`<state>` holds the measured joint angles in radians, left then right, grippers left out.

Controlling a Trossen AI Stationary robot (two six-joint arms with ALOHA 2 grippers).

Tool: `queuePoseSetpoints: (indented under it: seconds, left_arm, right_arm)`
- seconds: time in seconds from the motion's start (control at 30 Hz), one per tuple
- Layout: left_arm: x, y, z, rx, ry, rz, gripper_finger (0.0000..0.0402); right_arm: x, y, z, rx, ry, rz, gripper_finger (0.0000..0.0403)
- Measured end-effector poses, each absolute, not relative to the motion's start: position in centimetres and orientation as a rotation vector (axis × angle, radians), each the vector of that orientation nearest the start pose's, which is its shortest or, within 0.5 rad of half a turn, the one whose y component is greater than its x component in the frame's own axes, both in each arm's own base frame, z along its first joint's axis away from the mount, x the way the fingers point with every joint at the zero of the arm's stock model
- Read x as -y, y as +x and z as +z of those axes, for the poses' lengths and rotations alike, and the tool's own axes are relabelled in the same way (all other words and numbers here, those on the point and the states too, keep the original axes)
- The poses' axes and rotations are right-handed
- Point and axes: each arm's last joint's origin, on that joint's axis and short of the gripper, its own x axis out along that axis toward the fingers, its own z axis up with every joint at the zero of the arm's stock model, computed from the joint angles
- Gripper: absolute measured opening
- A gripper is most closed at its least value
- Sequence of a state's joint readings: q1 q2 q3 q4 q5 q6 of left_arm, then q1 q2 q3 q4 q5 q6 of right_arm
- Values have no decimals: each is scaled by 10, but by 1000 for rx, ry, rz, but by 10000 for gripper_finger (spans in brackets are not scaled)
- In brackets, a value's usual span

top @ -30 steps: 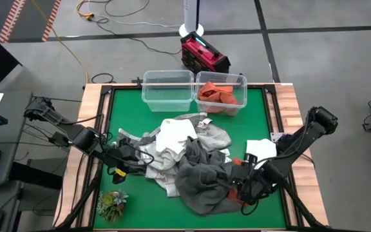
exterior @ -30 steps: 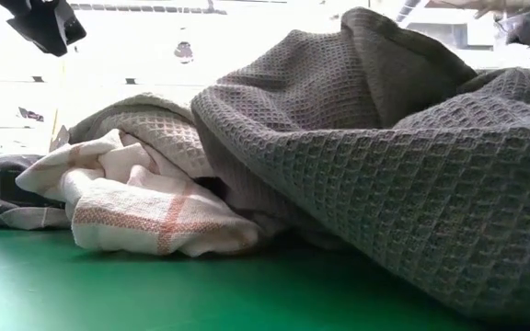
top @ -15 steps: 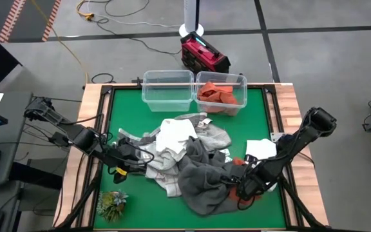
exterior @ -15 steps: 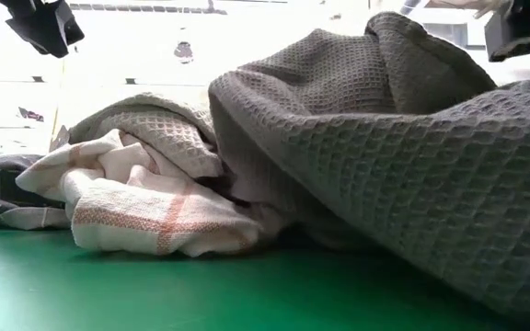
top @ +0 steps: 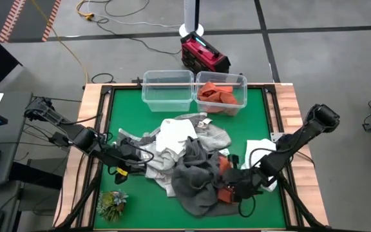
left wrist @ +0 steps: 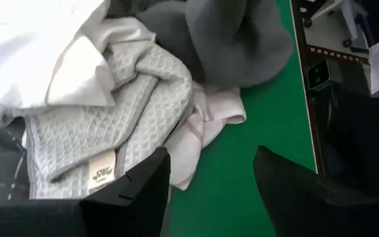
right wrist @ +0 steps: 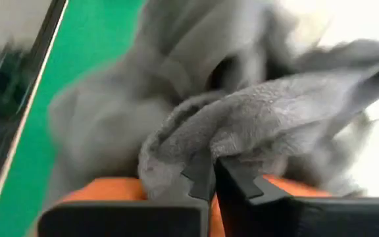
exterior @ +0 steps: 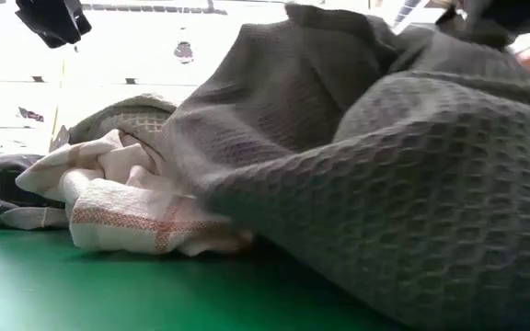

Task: Sort towels by color in basket
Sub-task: Put the black towel into the right transparent bin

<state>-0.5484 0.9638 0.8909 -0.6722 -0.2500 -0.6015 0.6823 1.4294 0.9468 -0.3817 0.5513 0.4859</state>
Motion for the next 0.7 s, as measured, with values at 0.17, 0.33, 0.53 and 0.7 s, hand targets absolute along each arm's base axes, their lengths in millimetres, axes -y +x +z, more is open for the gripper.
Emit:
queuePoseSetpoints:
  seconds: [0.17, 0.33, 0.53, 0.7]
  left_arm:
    - [92, 165, 298, -724, -252, -52, 208]
    - [91, 165, 298, -717, -248, -39, 208]
    - [91, 165, 298, -713, -248, -30, 208]
    - [91, 165, 298, -713, -253, -27, 208]
  right_arm:
    - [-164, 235, 248, -556, -122, -163, 26]
    - [-163, 229, 271, -444, -206, -218, 30]
    - [-157, 217, 301, -333, -188, -208, 38]
    - [-149, 206, 298, -416, -151, -184, 101]
